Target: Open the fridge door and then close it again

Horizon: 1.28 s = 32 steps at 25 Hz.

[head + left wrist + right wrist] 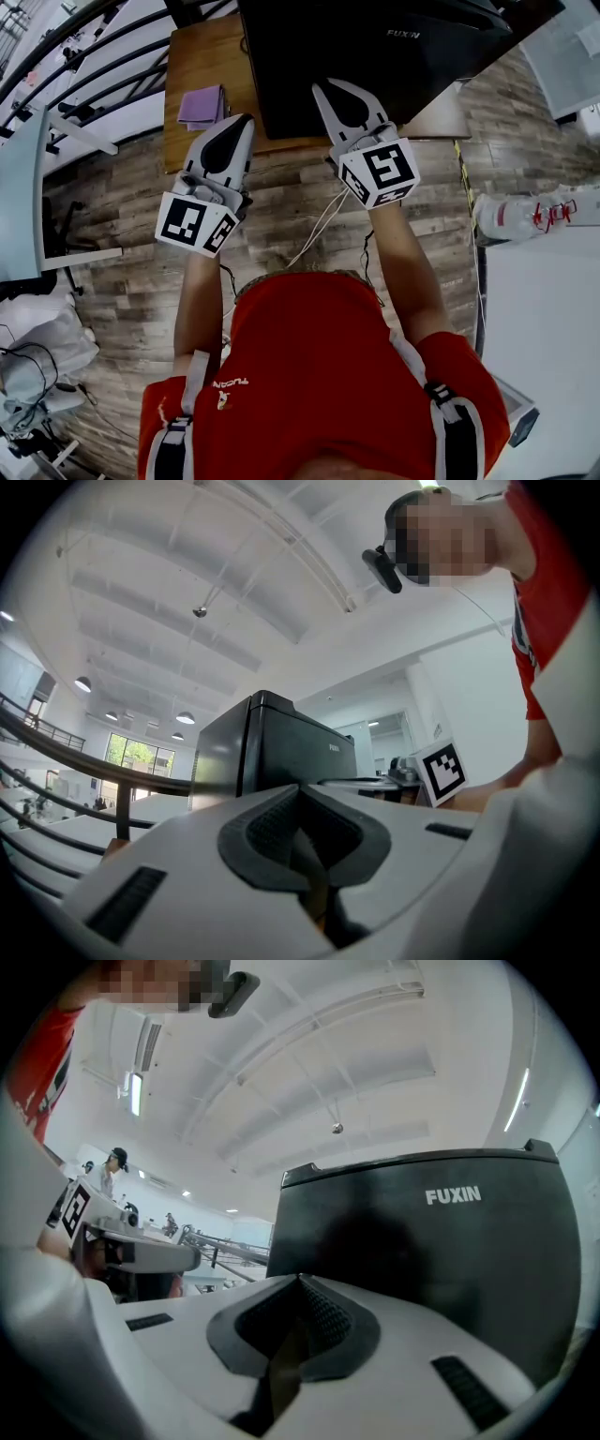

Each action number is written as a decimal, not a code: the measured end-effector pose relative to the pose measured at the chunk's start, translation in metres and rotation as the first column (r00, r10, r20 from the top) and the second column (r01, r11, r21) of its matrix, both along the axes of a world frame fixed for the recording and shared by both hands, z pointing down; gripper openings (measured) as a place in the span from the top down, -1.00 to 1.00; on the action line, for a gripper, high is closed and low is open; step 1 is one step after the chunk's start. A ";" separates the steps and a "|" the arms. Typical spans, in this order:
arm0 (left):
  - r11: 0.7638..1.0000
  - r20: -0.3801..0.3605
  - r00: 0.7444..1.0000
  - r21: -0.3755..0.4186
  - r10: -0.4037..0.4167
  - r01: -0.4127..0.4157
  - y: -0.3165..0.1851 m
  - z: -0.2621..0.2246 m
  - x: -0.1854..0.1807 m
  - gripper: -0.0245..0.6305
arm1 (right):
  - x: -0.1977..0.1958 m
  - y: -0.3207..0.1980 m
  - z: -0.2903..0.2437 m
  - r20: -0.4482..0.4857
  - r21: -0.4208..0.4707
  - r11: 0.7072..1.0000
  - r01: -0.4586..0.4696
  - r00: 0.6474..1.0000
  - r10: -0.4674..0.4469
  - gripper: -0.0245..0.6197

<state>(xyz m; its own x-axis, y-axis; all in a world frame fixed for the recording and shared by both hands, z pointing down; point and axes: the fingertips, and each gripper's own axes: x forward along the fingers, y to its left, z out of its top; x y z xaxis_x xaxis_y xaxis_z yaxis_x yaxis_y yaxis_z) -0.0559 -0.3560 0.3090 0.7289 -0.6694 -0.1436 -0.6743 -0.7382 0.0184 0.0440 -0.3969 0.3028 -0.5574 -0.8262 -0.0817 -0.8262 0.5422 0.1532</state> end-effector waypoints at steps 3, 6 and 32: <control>1.000 -0.003 1.000 0.009 0.007 -0.007 0.009 -0.002 0.006 0.90 | -0.007 0.024 -0.003 0.017 0.009 0.998 0.056 0.998 -0.056 0.84; 1.000 -0.007 1.000 0.015 0.016 -0.016 0.014 -0.004 0.012 0.90 | -0.018 0.044 -0.008 0.039 0.014 0.994 0.113 0.993 -0.113 0.84; 0.999 -0.004 1.000 0.030 0.014 -0.014 0.034 -0.010 0.030 0.90 | -0.026 0.089 -0.011 0.098 0.014 0.980 0.200 0.975 -0.200 0.84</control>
